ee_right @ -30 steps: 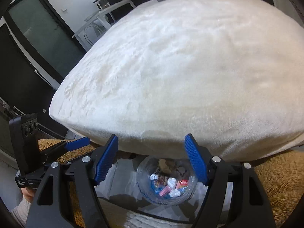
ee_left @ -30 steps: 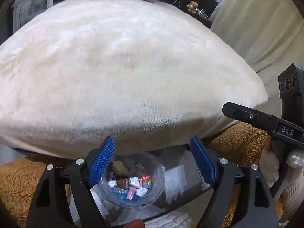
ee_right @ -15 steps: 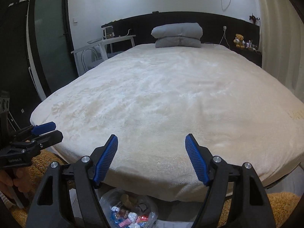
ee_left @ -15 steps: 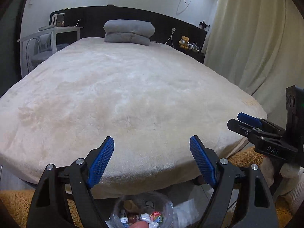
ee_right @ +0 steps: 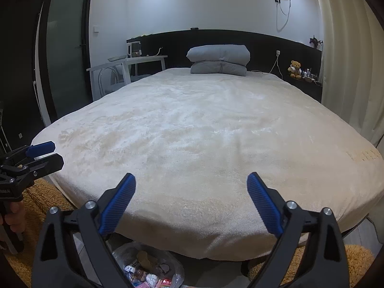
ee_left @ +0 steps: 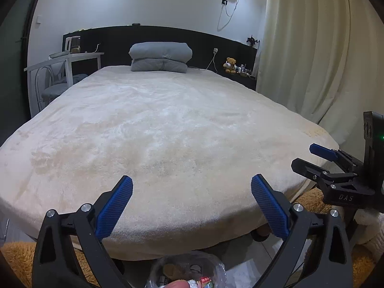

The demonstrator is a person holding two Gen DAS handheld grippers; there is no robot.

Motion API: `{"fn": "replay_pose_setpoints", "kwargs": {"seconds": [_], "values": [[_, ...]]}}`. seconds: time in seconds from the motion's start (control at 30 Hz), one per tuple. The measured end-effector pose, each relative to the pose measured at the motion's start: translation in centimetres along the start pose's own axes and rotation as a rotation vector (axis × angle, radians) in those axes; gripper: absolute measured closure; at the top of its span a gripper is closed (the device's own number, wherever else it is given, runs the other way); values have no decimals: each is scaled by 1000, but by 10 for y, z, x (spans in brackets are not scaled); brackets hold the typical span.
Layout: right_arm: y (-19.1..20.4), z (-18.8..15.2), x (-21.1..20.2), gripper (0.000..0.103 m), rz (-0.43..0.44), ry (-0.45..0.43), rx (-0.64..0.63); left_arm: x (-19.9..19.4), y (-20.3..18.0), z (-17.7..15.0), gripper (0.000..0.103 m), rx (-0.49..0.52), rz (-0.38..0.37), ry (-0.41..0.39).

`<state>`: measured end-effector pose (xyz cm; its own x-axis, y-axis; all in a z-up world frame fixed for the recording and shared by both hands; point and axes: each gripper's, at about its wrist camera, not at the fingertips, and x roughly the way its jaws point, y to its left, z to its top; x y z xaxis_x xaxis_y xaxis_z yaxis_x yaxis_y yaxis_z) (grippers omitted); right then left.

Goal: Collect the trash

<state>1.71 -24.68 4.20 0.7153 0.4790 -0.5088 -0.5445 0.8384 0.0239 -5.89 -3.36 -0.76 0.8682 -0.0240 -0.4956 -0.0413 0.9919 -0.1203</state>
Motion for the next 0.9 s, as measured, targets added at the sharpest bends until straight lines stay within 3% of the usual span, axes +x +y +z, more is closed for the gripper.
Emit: {"fn": "replay_pose_setpoints", "kwargs": {"seconds": [0.9], "values": [[2, 4, -2, 5, -35, -27, 3, -7, -1, 1, 6, 11, 40, -41]]}}
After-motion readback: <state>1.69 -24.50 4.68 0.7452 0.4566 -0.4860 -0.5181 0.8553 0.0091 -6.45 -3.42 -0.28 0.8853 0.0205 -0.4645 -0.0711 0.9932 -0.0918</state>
